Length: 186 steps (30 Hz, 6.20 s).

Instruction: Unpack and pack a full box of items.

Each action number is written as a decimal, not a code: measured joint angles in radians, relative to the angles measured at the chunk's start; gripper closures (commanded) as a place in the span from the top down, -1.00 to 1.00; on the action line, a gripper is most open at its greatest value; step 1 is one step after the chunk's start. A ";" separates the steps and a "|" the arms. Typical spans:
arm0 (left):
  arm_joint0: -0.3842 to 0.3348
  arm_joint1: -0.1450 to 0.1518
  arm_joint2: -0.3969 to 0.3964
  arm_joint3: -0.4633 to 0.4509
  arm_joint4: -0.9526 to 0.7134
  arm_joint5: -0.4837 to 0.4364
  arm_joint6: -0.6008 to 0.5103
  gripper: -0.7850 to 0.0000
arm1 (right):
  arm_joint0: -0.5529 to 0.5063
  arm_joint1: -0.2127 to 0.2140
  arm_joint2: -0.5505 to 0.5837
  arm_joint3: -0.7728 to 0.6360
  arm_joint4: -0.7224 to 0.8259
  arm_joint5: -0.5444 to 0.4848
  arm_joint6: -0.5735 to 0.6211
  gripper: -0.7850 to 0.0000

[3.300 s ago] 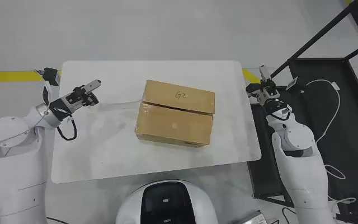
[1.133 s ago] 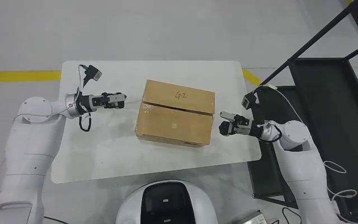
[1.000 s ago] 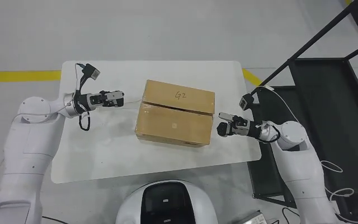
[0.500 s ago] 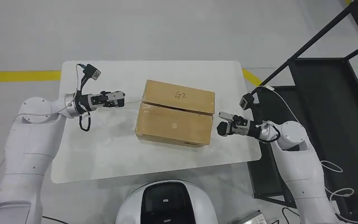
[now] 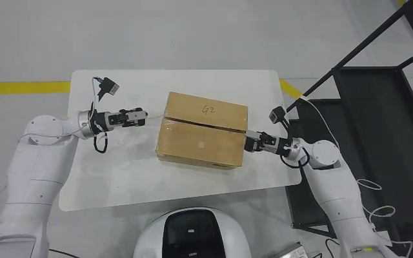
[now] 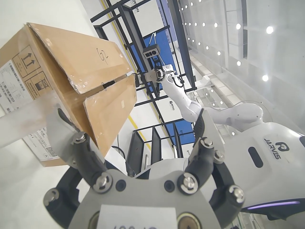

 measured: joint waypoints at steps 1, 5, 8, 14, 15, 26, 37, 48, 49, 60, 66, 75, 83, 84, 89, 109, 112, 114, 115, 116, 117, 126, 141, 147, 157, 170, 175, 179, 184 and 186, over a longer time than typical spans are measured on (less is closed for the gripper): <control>0.000 0.000 0.001 0.000 0.000 0.000 0.000 1.00 | 0.006 0.000 -0.005 0.007 0.007 -0.004 0.009 1.00; -0.005 0.002 0.000 0.009 -0.006 0.003 -0.002 1.00 | 0.026 -0.001 -0.030 0.033 0.016 -0.025 0.021 1.00; -0.008 0.004 -0.001 0.013 -0.010 0.005 -0.004 1.00 | 0.045 -0.005 -0.056 0.062 0.034 -0.037 0.020 1.00; -0.006 0.009 -0.015 0.008 -0.022 0.011 -0.004 1.00 | 0.080 -0.008 -0.067 0.126 0.151 -0.072 0.094 1.00; -0.005 0.010 -0.017 0.008 -0.023 0.012 -0.004 1.00 | 0.083 -0.007 -0.064 0.135 0.165 -0.076 0.108 1.00; 0.007 0.016 -0.023 -0.010 -0.036 0.013 -0.001 1.00 | 0.067 0.006 -0.032 0.112 0.340 -0.046 0.296 1.00; 0.021 0.022 -0.027 -0.020 -0.048 0.008 -0.008 1.00 | -0.016 0.024 -0.062 -0.070 0.314 0.006 0.347 1.00; 0.031 0.027 -0.024 -0.034 -0.058 0.009 -0.009 1.00 | -0.061 0.057 -0.145 -0.201 0.282 0.005 0.347 1.00; 0.032 0.027 -0.024 -0.035 -0.059 0.009 -0.009 1.00 | -0.061 0.059 -0.156 -0.203 0.270 0.005 0.347 1.00; 0.044 0.036 -0.026 -0.047 -0.059 0.008 -0.008 1.00 | -0.093 0.057 -0.266 -0.278 -0.023 -0.003 0.172 1.00; 0.049 0.040 -0.025 -0.056 -0.063 0.007 -0.007 1.00 | -0.131 0.063 -0.281 -0.336 -0.157 0.013 0.070 1.00; 0.056 0.047 -0.026 -0.063 -0.069 0.005 -0.005 1.00 | -0.176 0.068 -0.308 -0.383 -0.356 0.086 -0.090 1.00; 0.058 0.052 -0.023 -0.068 -0.075 0.003 -0.003 1.00 | -0.179 0.071 -0.285 -0.360 -0.426 0.156 -0.215 1.00; 0.058 0.053 -0.023 -0.069 -0.077 0.003 -0.003 1.00 | -0.179 0.072 -0.279 -0.358 -0.428 0.162 -0.225 1.00; 0.057 0.055 -0.017 -0.075 -0.083 0.003 -0.003 1.00 | -0.186 0.076 -0.245 -0.350 -0.420 0.182 -0.263 1.00; -0.037 0.002 0.189 0.006 -0.226 0.073 -0.074 1.00 | -0.264 0.112 0.054 -0.337 0.084 0.105 -0.073 1.00; -0.073 -0.020 0.237 0.089 -0.245 0.064 -0.064 1.00 | -0.266 0.114 0.092 -0.317 0.144 0.107 -0.067 1.00; -0.097 -0.034 0.264 0.143 -0.238 0.052 -0.052 1.00 | -0.268 0.116 0.105 -0.308 0.163 0.108 -0.060 1.00; -0.106 -0.039 0.273 0.163 -0.239 0.048 -0.048 1.00 | -0.268 0.116 0.108 -0.305 0.165 0.109 -0.058 1.00; -0.116 -0.047 0.284 0.188 -0.248 0.045 -0.045 1.00 | -0.268 0.117 0.112 -0.300 0.166 0.109 -0.058 1.00; -0.124 -0.051 0.290 0.206 -0.253 0.043 -0.043 1.00 | -0.268 0.117 0.113 -0.296 0.169 0.111 -0.057 1.00; -0.207 -0.105 0.349 0.347 -0.293 0.038 -0.038 1.00 | -0.250 0.117 0.109 -0.254 0.202 0.130 -0.060 1.00; -0.372 -0.222 0.405 0.517 -0.443 0.033 -0.022 1.00 | -0.213 0.116 0.102 -0.190 0.227 0.130 -0.081 1.00; -0.443 -0.284 0.433 0.636 -0.452 0.014 0.071 1.00 | -0.211 0.115 0.103 -0.177 0.216 0.108 -0.106 1.00; -0.518 -0.366 0.478 0.803 -0.379 -0.009 0.236 1.00 | -0.215 0.114 0.113 -0.141 0.209 0.089 -0.138 1.00; -0.560 -0.426 0.563 0.899 -0.083 -0.013 0.591 1.00 | -0.206 0.114 0.114 -0.120 0.187 0.085 -0.161 1.00; -0.561 -0.439 0.565 0.912 -0.044 0.019 0.631 1.00 | -0.203 0.114 0.114 -0.116 0.186 0.087 -0.164 1.00; -0.565 -0.446 0.568 0.926 -0.006 0.047 0.662 1.00 | -0.203 0.114 0.114 -0.115 0.183 0.086 -0.168 1.00; -0.578 -0.451 0.591 0.933 0.083 0.069 0.683 1.00 | -0.202 0.114 0.111 -0.115 0.179 0.086 -0.167 1.00; -0.583 -0.453 0.602 0.932 0.124 0.073 0.681 1.00 | -0.201 0.114 0.110 -0.115 0.179 0.084 -0.168 1.00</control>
